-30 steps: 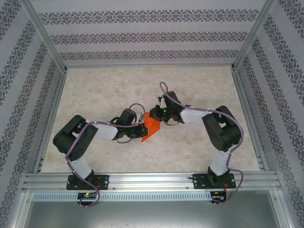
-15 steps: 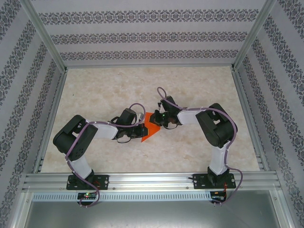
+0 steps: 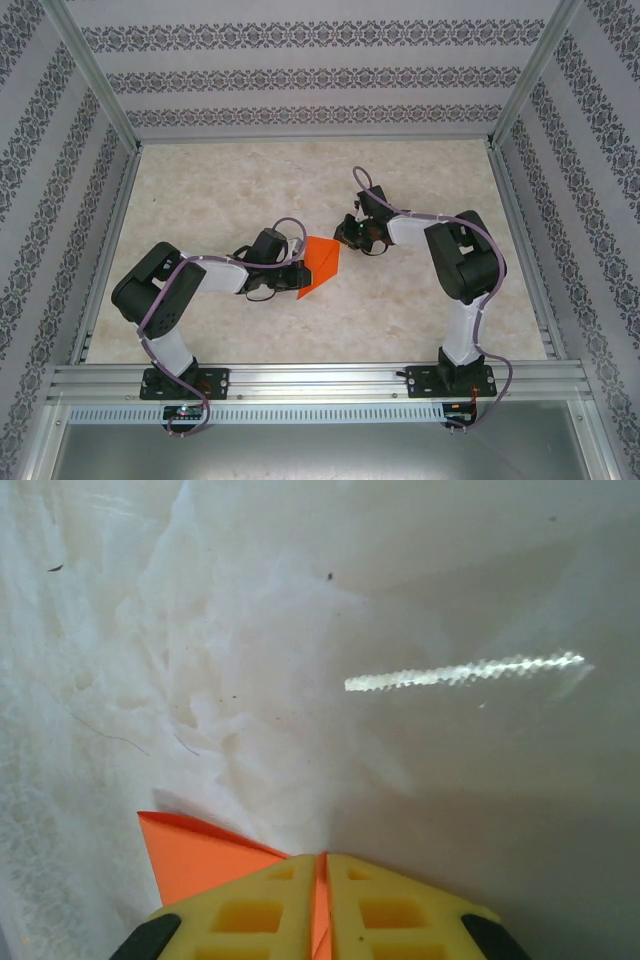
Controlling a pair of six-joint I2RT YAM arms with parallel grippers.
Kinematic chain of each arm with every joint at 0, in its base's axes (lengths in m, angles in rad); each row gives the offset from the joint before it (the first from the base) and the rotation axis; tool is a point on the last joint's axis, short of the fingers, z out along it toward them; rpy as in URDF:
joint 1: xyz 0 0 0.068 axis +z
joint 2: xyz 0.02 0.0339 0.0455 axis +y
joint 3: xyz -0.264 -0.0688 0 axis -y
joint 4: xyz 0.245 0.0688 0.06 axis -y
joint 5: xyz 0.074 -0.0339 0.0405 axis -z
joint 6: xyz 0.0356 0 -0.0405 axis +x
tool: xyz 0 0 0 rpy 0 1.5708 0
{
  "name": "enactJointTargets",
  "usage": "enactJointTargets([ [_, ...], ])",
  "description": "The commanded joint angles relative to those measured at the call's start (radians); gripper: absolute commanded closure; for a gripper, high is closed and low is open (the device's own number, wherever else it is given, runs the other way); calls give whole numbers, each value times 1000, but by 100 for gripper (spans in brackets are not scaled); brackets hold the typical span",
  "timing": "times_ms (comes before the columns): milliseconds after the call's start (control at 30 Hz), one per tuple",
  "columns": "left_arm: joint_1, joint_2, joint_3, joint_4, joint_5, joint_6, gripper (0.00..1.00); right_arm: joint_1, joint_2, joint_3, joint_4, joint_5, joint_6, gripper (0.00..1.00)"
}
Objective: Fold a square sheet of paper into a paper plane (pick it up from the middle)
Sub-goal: Fourth fold the wing at the center of the table.
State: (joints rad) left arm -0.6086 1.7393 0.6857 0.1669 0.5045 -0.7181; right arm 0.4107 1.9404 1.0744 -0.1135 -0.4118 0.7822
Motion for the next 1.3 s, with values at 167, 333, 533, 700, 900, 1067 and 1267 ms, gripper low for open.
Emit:
enactJointTargets([
  [167, 7, 46, -40, -210, -37, 33, 100, 59, -200, -89, 41, 25, -10, 86],
  [333, 7, 44, -28, -213, -31, 32, 100, 122, -162, -113, 85, -21, 20, 87],
  [533, 6, 34, -21, -220, -28, 36, 100, 170, -66, -93, 99, -24, 50, 90],
  [700, 7, 17, -8, -224, -13, 33, 100, 162, 7, -103, 84, 6, 50, 96],
  [900, 10, -55, 21, -214, 41, -1, 100, 162, 22, -114, 54, 25, 26, 96],
  [1067, 20, -92, 110, -185, 116, -20, 92, 160, 25, -117, 52, 21, 18, 97],
  [1267, 48, -9, 186, -160, 109, -35, 93, 161, 34, -116, 61, 19, 28, 97],
])
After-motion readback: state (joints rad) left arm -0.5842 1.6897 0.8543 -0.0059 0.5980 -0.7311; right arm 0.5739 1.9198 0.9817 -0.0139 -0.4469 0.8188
